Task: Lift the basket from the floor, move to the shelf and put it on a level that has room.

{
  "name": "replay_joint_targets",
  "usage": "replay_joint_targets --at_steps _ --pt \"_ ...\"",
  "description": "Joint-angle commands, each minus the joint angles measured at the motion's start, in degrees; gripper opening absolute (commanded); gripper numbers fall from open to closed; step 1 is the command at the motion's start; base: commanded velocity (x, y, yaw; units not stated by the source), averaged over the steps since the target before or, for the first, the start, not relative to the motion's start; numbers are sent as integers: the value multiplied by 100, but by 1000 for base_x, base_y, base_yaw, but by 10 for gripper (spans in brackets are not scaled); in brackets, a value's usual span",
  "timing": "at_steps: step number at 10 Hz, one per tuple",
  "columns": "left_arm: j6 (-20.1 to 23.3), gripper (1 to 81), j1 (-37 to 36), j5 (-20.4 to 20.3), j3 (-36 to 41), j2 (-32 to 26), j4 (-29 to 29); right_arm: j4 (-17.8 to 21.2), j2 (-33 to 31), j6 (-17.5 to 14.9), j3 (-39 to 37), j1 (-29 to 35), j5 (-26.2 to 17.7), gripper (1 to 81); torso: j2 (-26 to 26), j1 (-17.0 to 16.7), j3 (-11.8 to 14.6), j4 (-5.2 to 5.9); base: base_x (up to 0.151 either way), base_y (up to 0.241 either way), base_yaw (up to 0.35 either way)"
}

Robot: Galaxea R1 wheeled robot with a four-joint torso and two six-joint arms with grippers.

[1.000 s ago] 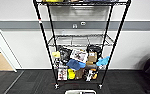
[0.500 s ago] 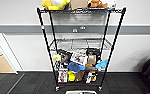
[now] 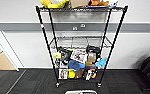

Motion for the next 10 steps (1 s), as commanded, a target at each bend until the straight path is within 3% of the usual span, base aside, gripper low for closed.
replay_joint_targets --at_steps 1,2,4,10 --pt "-98 10 -775 -267 658 -439 -129 10 -146 61 536 810 278 10 549 -354 0 0 0 0 0" --pt "-98 10 -775 -267 668 -430 -129 19 -129 61 598 846 278 10 748 -483 0 0 0 0 0" --pt "-98 10 -775 -267 676 -403 -129 19 -111 61 695 890 269 10 1124 -727 448 0 0 0 0" --pt "-90 10 -714 -267 720 -439 -120 10 -287 70 923 776 287 10 2173 -1403 1368 0 0 0 0"
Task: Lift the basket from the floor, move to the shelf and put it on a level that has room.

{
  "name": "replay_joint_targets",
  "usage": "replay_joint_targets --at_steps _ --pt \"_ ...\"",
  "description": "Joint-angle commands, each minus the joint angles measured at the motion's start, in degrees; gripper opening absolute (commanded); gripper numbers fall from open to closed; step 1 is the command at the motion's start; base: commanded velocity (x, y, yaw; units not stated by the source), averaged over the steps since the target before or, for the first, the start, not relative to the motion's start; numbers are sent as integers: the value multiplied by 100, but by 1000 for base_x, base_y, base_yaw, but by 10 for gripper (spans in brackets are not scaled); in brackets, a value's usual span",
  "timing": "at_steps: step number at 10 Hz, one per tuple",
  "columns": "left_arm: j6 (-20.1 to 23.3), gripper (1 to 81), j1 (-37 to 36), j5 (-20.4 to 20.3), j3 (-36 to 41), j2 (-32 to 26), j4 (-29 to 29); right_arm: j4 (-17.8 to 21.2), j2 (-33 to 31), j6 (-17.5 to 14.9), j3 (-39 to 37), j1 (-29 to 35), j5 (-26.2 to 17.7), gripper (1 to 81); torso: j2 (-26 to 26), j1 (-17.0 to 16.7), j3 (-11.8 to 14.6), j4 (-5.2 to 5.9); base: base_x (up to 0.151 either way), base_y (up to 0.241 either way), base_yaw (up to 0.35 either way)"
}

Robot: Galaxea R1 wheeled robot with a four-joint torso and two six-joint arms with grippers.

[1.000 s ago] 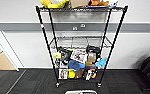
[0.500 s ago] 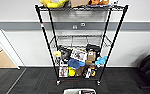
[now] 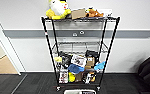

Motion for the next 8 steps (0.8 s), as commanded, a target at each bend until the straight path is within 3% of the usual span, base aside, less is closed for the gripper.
replay_joint_targets --at_steps 1,3,5,8 --pt "-48 10 -643 -107 416 -210 -78 1 -232 6 638 730 235 10 544 -352 498 0 0 0 0" --pt "-48 10 -590 -273 733 -421 -69 1 -417 6 831 677 366 10 940 -614 848 0 0 0 0" --pt "-48 10 -520 -318 786 -439 -60 10 -461 6 849 616 436 10 1266 -835 595 0 0 0 0" --pt "-48 10 -466 -327 795 -386 -51 10 -558 15 928 581 445 10 1957 -1292 769 0 0 0 0"
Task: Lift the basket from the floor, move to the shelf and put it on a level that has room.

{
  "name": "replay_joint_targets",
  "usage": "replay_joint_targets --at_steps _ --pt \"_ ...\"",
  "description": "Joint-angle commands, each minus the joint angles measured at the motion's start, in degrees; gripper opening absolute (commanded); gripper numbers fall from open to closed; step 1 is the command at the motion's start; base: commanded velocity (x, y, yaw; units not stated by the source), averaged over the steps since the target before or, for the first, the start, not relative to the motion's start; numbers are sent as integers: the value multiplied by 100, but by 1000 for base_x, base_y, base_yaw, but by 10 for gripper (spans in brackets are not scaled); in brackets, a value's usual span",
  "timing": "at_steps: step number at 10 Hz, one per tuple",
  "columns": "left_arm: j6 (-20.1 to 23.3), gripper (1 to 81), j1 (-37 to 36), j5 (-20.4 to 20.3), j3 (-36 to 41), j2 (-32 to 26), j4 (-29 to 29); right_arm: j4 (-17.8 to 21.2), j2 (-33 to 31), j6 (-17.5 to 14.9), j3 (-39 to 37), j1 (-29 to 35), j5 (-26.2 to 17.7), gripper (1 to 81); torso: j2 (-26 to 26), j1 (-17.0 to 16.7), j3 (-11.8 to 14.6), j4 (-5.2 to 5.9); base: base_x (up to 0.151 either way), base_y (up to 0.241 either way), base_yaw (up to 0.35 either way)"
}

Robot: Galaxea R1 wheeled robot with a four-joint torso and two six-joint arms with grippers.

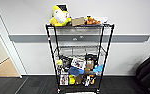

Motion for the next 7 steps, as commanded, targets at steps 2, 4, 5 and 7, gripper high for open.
replay_joint_targets --at_steps 2,4,5,7 --pt "-24 10 -735 -154 266 -73 -43 1 -226 92 449 766 345 10 739 -476 0 0 0 0 0" --pt "-24 10 -726 -154 266 -73 -34 1 -235 92 476 757 346 10 1133 -732 0 0 0 0 0" --pt "-15 10 -726 -154 266 -73 -34 1 -226 92 484 757 346 10 1325 -857 0 0 0 0 0" --pt "-15 10 -726 -154 266 -73 -34 1 -226 92 502 757 345 10 1710 -1108 0 0 0 0 0"
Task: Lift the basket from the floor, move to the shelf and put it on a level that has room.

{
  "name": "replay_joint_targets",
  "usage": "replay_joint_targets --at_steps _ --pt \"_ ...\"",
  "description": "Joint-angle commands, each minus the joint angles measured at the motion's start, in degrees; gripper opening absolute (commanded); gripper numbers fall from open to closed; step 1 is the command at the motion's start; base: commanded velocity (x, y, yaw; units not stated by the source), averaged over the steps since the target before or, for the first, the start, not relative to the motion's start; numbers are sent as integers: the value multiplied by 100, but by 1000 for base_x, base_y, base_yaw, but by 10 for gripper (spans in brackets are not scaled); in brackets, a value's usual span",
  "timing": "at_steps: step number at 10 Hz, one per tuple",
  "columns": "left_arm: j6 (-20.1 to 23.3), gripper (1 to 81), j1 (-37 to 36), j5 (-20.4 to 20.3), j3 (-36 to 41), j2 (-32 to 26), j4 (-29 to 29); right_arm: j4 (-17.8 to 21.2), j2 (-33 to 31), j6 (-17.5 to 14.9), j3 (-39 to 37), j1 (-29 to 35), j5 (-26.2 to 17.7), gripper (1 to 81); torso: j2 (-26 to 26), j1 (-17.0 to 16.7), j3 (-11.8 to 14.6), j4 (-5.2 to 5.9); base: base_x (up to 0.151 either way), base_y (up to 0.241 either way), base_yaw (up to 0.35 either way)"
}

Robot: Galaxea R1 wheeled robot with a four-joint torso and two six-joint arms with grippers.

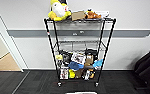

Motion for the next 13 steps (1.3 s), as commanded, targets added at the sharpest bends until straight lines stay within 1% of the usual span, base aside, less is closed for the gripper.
replay_joint_targets --at_steps 1,3,4,5,6,8,11,12,13 --pt "-17 10 -731 -100 266 -118 -31 1 -87 26 352 749 265 10 553 -356 0 0 0 0 0" --pt "-17 10 -731 -100 240 -101 -31 1 -87 26 352 749 265 10 949 -604 0 0 0 0 0" --pt "-17 10 -731 -100 222 -101 -31 1 -87 26 343 757 265 10 1139 -604 0 0 0 0 0" --pt "-17 10 -731 -100 213 -101 -31 1 -87 26 352 758 265 10 763 -461 0 0 0 0 0" --pt "-17 10 -731 -100 213 -101 -40 1 -78 26 352 758 265 10 938 -505 0 0 0 0 0" --pt "-17 10 -687 -100 213 -101 -31 -8 -78 26 361 749 273 10 1067 -522 -6 0 0 0 0" --pt "-26 10 -687 -108 213 -101 -14 -16 -78 26 422 749 265 10 1065 -533 -6 0 0 0 0" --pt "-26 10 -687 -126 248 -118 -14 -17 -95 17 475 749 265 10 1065 -533 346 0 0 0 0" --pt "-17 10 -687 -161 310 -162 -14 -25 -113 17 546 775 265 10 1067 -533 420 0 0 0 0"
